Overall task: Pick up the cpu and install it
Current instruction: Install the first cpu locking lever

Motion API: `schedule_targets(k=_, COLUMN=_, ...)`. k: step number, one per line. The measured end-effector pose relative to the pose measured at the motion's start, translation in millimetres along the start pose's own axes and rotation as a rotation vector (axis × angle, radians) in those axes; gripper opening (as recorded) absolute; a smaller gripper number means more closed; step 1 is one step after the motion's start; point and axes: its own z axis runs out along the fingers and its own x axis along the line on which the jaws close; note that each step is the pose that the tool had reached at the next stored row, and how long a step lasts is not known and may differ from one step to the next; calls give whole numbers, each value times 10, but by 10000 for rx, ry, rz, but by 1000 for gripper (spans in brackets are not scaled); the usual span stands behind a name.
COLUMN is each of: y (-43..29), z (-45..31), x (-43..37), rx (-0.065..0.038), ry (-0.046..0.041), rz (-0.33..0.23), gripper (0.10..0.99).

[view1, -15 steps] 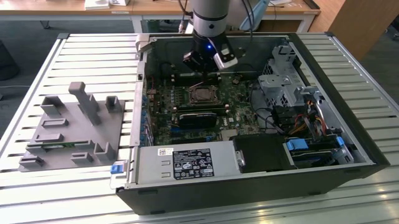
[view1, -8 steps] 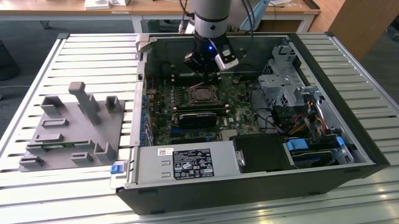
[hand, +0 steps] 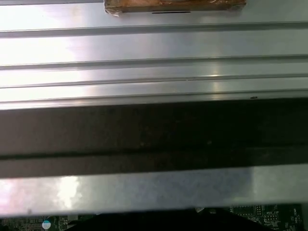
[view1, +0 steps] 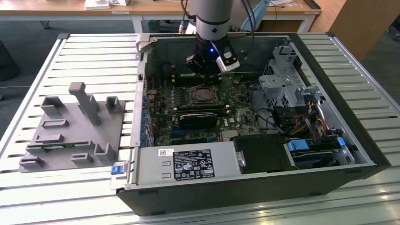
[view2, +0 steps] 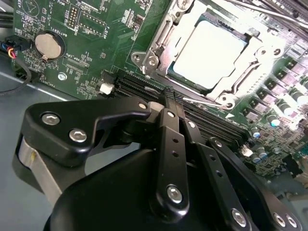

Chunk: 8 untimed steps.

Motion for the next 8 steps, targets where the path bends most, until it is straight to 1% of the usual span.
schedule_targets(k=8, y=-7, z=89, x=-18, rx=-1, ry=1, rz=1, gripper=122)
